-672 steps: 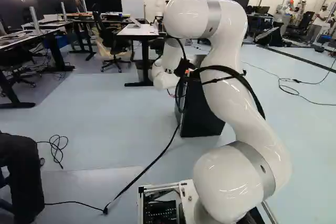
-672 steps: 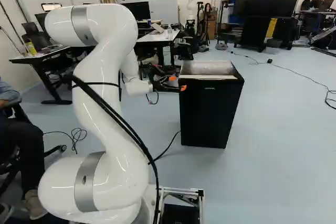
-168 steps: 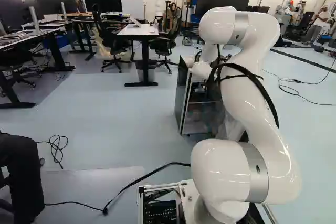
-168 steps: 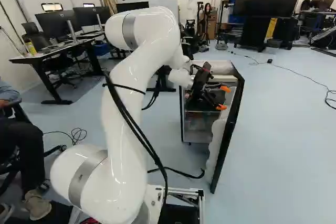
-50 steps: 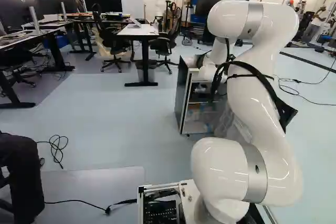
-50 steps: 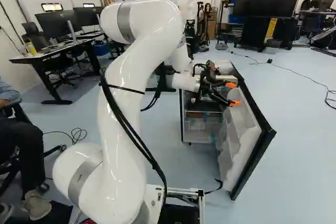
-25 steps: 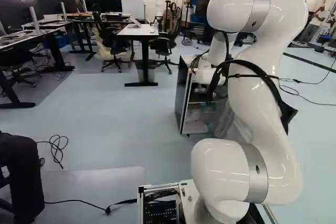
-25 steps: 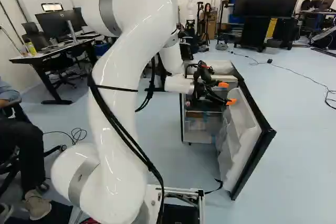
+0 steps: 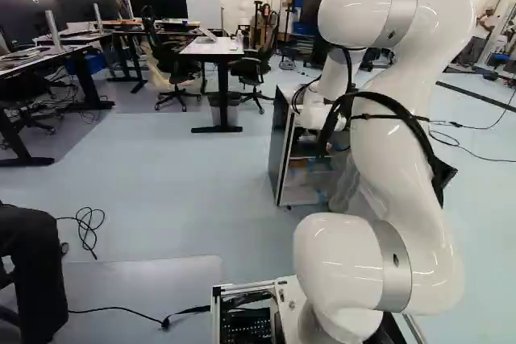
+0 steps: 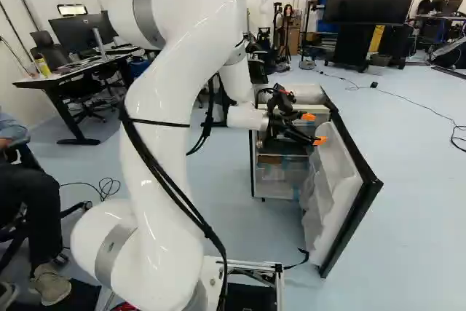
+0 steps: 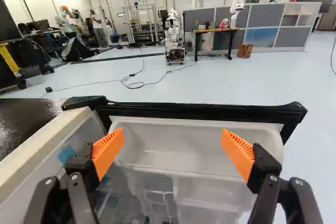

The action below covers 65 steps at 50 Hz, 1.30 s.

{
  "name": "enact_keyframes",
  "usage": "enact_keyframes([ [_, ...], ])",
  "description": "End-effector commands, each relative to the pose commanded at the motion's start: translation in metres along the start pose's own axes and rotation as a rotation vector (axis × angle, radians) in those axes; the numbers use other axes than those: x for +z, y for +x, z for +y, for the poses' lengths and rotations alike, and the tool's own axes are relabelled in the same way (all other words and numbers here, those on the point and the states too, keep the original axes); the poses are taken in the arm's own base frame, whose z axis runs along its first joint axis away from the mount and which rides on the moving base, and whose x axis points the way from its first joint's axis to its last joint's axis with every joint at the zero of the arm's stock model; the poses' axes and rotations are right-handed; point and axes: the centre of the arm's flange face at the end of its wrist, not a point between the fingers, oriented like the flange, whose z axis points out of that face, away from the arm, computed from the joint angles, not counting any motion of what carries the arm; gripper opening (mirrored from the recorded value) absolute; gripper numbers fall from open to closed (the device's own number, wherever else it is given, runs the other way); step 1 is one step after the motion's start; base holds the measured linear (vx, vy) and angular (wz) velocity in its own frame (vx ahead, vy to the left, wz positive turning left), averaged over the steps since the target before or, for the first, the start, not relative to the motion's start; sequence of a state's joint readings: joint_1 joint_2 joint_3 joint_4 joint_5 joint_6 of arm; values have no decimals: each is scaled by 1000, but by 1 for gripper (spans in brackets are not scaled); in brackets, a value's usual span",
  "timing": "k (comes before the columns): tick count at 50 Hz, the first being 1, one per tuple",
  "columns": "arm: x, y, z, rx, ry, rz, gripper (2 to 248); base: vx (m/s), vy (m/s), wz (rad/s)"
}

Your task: Open the fridge door

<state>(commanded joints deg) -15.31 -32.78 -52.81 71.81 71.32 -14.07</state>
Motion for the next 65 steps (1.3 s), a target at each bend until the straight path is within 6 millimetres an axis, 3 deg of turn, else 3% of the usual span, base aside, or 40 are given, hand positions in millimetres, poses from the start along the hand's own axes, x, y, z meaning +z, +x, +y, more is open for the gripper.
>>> enact_keyframes([
  [33,-31,15,8,-25,173,-13,247,0,0,0],
  [65,-88,33,31,-87,475,-44,247,0,0,0],
])
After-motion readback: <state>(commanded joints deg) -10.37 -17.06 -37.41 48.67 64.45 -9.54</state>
